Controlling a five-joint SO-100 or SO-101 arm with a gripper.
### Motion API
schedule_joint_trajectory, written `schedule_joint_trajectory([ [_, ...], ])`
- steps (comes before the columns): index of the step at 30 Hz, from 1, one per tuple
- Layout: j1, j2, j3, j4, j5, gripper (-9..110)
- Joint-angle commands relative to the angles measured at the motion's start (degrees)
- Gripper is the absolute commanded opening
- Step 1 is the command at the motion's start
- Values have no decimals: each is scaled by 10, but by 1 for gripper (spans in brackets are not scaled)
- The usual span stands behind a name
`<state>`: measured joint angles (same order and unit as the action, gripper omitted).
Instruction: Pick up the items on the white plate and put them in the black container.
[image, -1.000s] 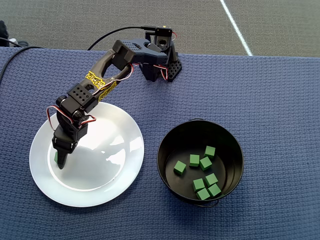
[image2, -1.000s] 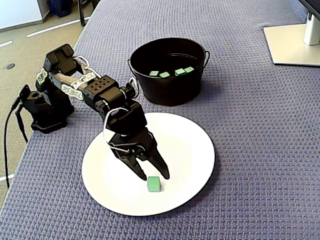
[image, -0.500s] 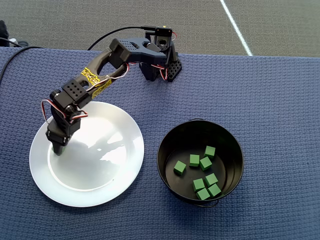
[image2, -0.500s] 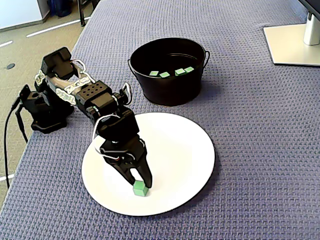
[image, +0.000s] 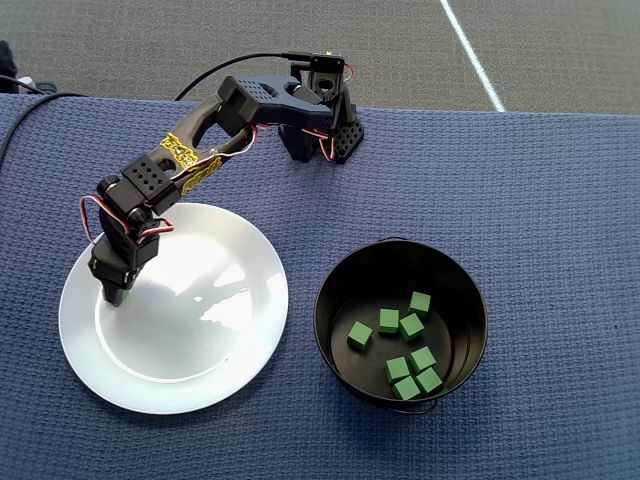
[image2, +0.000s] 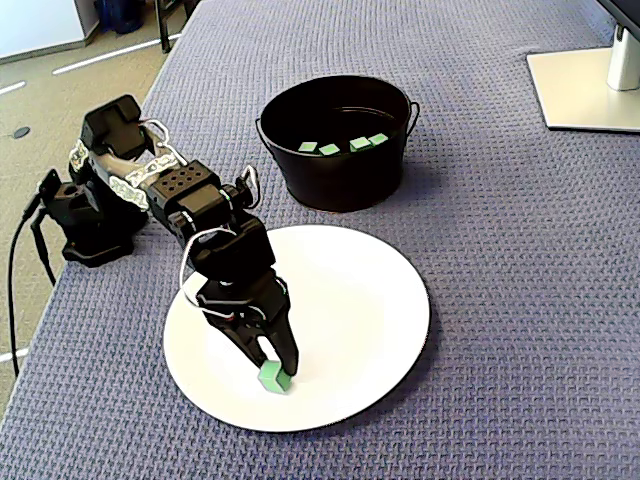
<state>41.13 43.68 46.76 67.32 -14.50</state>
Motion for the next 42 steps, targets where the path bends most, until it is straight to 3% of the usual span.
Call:
schedule_joint_trajectory([
  [1,-16,140,72,-33,46,0],
  [4,-82,319,178,-83,72,0],
  [8,-249,503,120,-8,58,0],
  [13,-514,566,-1,95,18,0],
  [17,-642,562,6,132,4,0],
  [24,-642,569,238,94,51,0],
  [32,-637,565,539,-99,38,0],
  [34,-642,555,541,-103,38,1],
  [36,-643,554,525,-95,40,22],
  [38,-640,555,484,-71,46,32],
  [42,-599,570,303,50,54,39],
])
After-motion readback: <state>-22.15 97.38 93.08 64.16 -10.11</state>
